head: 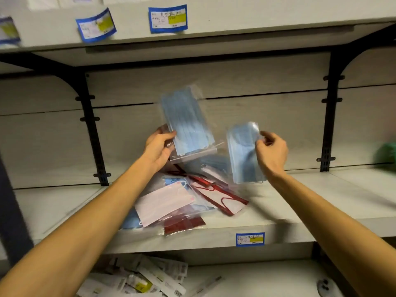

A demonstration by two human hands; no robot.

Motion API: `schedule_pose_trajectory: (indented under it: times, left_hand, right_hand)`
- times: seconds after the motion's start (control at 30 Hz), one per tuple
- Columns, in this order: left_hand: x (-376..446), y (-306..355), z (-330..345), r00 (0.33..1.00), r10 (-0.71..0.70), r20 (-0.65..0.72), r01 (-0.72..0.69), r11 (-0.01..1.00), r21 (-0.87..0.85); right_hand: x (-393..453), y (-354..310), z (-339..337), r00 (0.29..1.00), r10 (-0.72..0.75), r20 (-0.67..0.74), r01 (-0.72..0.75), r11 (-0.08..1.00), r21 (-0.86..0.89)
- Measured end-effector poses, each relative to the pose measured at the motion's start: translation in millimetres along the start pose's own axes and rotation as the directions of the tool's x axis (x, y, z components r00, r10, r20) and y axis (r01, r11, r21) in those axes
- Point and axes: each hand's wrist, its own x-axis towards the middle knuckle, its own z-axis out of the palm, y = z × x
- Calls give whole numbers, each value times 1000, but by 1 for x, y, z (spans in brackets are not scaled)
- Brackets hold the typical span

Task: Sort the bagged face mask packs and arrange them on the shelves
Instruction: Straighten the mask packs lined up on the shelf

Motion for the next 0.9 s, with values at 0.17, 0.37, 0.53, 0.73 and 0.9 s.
schedule_pose_trajectory:
  times: [0.17, 0.37, 0.53, 0.73, 0.9]
  left_hand:
    - [-33, 40, -17, 995, -7, 104, 9, 1000, -14]
    - [-82, 95, -64, 996, 76, 52, -83, 987, 140]
    - [-138, 139, -127, 993, 113, 27, -116, 947, 299]
    - [-199, 190, -227, 991, 132, 20, -130, 920, 371]
    - [-229, 217, -318, 976, 180, -125, -105, 883, 457]
  right_hand:
    - [-7, -42, -8, 999, 32, 10, -34, 974, 224]
    - [-72, -112, 3, 999, -22, 30, 10, 934, 358]
    - [-156, -171, 28, 998, 33, 46, -51, 883, 468]
    - [-263, -228, 73, 975, -26, 221, -76, 894, 441]
    - [-357, -264, 121, 906, -121, 405, -90, 880, 466]
